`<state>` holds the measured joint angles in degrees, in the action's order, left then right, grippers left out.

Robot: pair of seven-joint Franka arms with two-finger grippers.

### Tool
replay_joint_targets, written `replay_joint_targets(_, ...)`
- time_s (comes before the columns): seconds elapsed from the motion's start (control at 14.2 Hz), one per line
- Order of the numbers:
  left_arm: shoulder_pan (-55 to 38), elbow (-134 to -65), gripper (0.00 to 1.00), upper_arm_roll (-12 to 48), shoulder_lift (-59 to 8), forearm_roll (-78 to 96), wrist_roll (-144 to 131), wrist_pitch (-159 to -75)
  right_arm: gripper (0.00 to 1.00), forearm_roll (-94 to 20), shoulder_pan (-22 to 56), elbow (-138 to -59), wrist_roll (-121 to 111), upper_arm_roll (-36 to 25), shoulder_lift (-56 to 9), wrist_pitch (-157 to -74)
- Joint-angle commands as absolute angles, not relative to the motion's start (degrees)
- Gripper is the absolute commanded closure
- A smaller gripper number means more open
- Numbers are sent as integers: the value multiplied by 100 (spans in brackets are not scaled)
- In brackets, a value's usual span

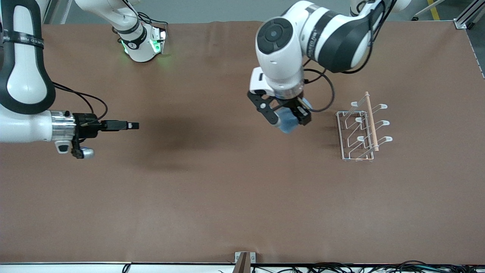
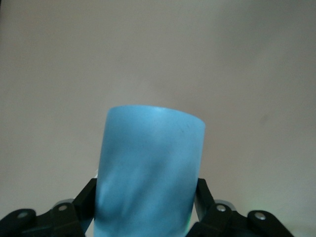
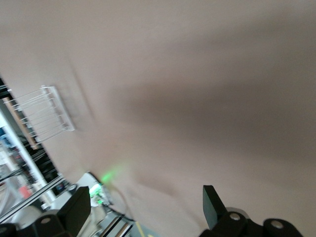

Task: Hang cup on cup holder
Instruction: 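Carry the cup with the left gripper to the rack's hooks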

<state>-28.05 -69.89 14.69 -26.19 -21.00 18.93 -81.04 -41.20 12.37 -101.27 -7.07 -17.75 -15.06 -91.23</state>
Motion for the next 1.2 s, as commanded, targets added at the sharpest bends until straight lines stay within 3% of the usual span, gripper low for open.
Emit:
replay_joint_targets(0.0, -2383, -7154, 98, 1477, -2592, -2705, 3055, -7631, 0, -3169, 1230, -10213, -686, -1837, -1188, -9490)
replay_joint_targets(0.63, -2206, -8154, 99, 1485, -2839, -5095, 3885, -6680, 0, -882, 554, -10073, -694, -1837, -642, -10634)
replay_joint_targets(0.92, -2197, -8779, 100, 1485, -2883, -5553, 3779, -6706, 0, -615, 404, -9459, -695, -1837, -624, -10530)
replay_joint_targets(1.13, -2180, -8903, 99, 1485, -3084, -5678, 3631, -6767, 0, -510, 431, -8721, -703, -1811, -624, -9627)
